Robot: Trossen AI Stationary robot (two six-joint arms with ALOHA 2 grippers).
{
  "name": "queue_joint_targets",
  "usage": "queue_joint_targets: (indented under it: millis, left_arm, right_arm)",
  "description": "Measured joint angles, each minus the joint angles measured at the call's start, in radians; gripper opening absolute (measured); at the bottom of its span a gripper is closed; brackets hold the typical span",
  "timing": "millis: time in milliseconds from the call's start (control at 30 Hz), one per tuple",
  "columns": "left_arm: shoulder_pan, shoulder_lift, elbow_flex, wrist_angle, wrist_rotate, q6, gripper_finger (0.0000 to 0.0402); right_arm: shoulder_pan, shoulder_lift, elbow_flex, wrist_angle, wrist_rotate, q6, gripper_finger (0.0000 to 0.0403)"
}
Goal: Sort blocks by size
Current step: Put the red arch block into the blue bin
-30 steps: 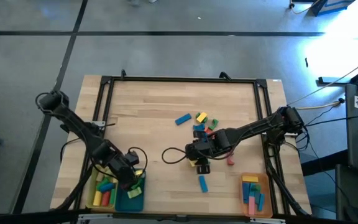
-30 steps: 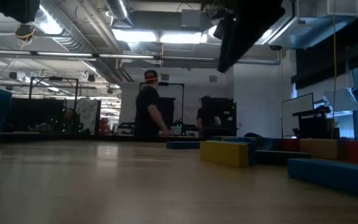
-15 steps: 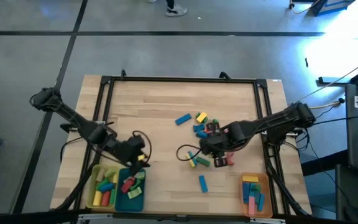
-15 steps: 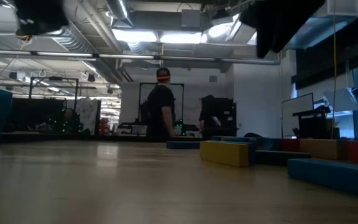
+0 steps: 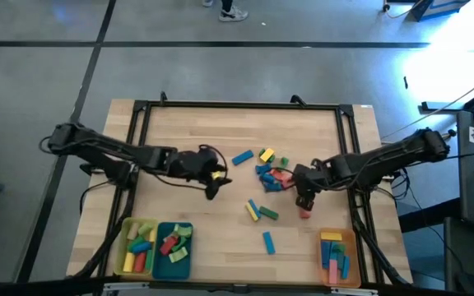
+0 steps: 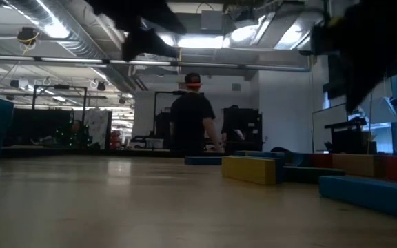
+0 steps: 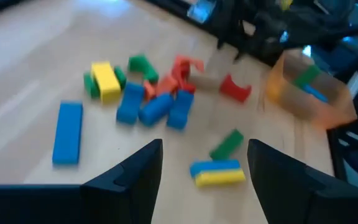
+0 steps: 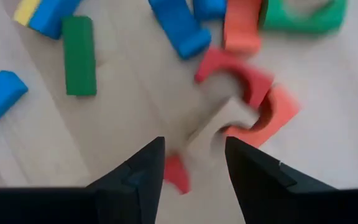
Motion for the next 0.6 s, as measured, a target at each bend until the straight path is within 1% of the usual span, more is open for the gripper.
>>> queue_joint_targets:
  millis: [67,200,400,600]
  left_arm:
    - [0.019,0.035,0.0,0.07,0.0,0.051,0.0214]
    - [0.04,0.105,0.0,0.164,0.0,0.108,0.0214]
    - [0.034,0.201,0.0,0.172,0.003,0.091,0.0214]
    - [0.012,0.272,-0.001,0.175,0.003,0.077,0.0214]
  right_arm:
    - [0.0,0.004,-0.031,0.033,-0.055,0.074,0.0172]
    - [0.0,0.01,-0.05,0.077,-0.152,0.162,0.0172]
    - [0.007,0.011,-0.05,0.04,-0.156,0.362,0.0172]
    - [0.079,0.04,-0.05,0.05,-0.136,0.517,0.0172]
